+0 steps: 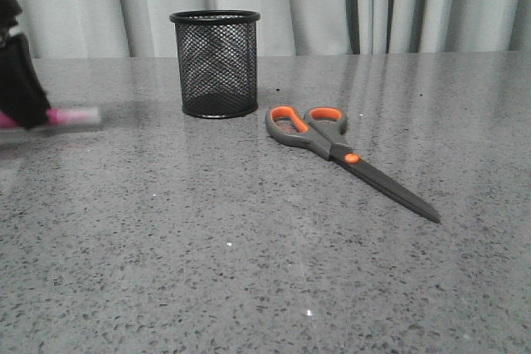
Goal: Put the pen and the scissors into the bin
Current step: 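Lift the pink highlighter with the left gripper over the mesh cup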
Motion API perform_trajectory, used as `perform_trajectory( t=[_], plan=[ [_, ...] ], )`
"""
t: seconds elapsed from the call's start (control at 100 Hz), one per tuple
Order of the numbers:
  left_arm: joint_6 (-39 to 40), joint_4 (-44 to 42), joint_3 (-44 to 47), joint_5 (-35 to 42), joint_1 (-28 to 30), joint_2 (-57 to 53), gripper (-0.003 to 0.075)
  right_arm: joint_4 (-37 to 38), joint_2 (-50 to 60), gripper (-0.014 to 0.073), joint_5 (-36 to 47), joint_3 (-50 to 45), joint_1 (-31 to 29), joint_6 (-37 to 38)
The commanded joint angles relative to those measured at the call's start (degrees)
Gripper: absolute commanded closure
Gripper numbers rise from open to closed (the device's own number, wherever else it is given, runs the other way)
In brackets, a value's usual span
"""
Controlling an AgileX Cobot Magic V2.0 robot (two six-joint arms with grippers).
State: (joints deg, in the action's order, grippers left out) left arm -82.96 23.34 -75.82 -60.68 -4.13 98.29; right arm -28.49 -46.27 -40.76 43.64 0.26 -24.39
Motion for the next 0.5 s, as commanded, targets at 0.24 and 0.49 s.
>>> perform_trajectory(
  t=[0.24, 0.49],
  plan=[
    [2.81, 32.20, -16.24, -1.10, -0.53, -5.85, 0.0739, -0.76, 0.01, 0.0171, 2.61, 2.01, -0.26, -0.86],
    [0.53, 49.76, -16.37, 8.56, -6.52, -3.85, 0.0739, -0.76, 0.01, 0.0171, 2.61, 2.01, -0.26, -0.86]
  ],
)
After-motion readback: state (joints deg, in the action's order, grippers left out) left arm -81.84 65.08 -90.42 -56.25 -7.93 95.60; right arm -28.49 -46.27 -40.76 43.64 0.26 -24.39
